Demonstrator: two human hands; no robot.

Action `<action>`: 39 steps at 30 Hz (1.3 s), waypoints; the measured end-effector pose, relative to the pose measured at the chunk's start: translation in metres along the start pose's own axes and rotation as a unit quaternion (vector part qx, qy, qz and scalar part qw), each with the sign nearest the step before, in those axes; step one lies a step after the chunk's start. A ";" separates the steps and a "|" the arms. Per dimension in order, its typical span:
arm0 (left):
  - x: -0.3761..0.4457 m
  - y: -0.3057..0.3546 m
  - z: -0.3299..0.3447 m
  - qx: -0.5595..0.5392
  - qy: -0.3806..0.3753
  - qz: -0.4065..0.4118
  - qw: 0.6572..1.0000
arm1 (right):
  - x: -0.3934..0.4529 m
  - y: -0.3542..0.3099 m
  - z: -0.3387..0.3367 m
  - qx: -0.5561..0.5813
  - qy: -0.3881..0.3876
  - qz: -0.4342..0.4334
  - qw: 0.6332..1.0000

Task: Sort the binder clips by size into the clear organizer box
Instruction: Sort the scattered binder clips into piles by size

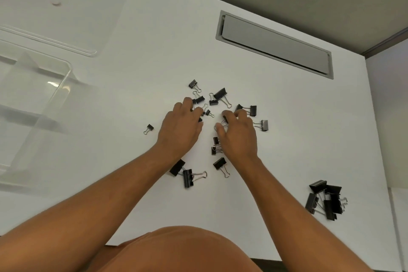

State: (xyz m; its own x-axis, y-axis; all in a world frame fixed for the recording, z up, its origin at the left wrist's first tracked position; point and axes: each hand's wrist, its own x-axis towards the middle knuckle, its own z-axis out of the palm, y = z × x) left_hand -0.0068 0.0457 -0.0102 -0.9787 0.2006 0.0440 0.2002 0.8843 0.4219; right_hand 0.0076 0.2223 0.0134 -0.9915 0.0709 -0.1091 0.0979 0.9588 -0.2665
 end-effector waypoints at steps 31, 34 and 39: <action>-0.141 -0.031 -0.044 -0.164 -0.109 -0.192 0.961 | -0.080 -0.003 -0.003 -0.003 -0.051 -0.237 0.970; -0.142 -0.032 -0.044 -0.178 -0.108 -0.199 0.958 | -0.089 -0.002 0.009 -0.008 -0.072 -0.247 0.966; -0.139 -0.029 -0.046 -0.191 -0.107 -0.167 0.961 | -0.097 -0.009 0.020 0.024 -0.112 -0.251 0.961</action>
State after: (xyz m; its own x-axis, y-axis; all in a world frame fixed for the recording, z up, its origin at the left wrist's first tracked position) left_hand 0.1215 -0.0272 0.0126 -0.9457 0.0511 -0.3211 -0.1944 0.7028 0.6843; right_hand 0.1045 0.2011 0.0075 -0.8723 -0.4630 -0.1570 -0.3786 0.8430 -0.3822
